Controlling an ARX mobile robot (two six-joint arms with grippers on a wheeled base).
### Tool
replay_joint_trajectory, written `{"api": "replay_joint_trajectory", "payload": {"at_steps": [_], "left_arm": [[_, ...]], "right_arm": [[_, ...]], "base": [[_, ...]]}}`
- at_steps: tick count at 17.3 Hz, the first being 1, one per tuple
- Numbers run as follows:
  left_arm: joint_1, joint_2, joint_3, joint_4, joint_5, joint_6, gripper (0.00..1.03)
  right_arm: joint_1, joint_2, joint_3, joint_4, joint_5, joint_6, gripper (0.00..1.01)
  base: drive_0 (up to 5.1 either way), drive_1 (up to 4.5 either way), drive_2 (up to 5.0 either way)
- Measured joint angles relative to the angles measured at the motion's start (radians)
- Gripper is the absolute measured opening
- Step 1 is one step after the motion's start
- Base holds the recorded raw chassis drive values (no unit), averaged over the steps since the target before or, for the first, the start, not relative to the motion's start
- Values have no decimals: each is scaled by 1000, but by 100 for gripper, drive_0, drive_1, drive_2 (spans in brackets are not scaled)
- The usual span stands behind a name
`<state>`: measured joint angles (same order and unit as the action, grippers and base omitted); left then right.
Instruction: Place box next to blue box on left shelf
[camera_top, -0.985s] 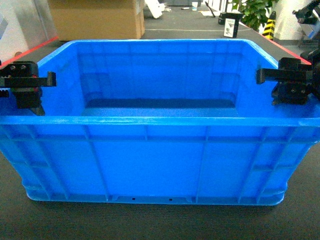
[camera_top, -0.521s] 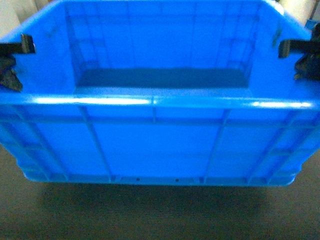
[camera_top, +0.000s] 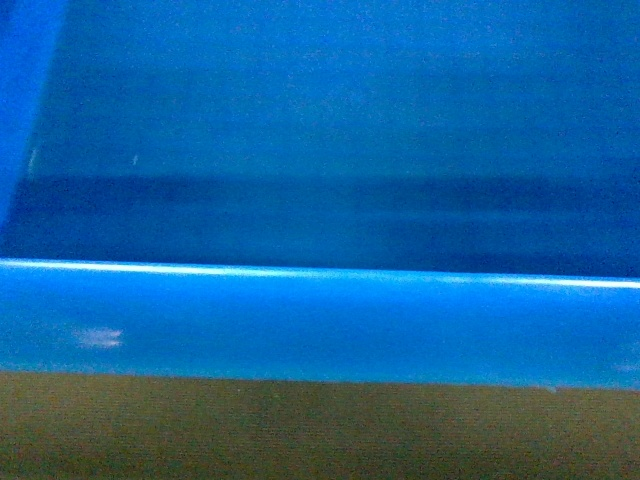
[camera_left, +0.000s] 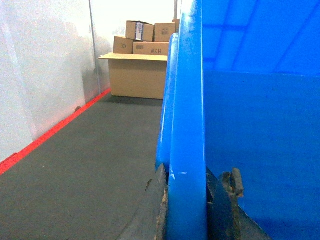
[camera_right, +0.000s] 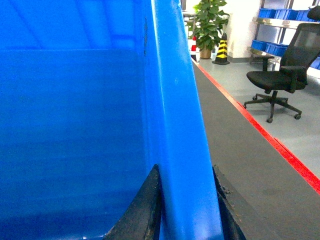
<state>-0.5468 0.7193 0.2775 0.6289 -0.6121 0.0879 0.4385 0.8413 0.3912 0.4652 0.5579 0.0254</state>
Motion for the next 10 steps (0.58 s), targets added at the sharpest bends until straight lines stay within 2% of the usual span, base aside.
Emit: {"api": "replay_joint_trajectory", "payload": {"at_steps": [10], "left_arm": [[0, 7, -2, -14, -3, 7, 11]], "right_arm": [[0, 8, -10, -9, 0, -1, 21]], "base": [[0, 0, 0]]}}
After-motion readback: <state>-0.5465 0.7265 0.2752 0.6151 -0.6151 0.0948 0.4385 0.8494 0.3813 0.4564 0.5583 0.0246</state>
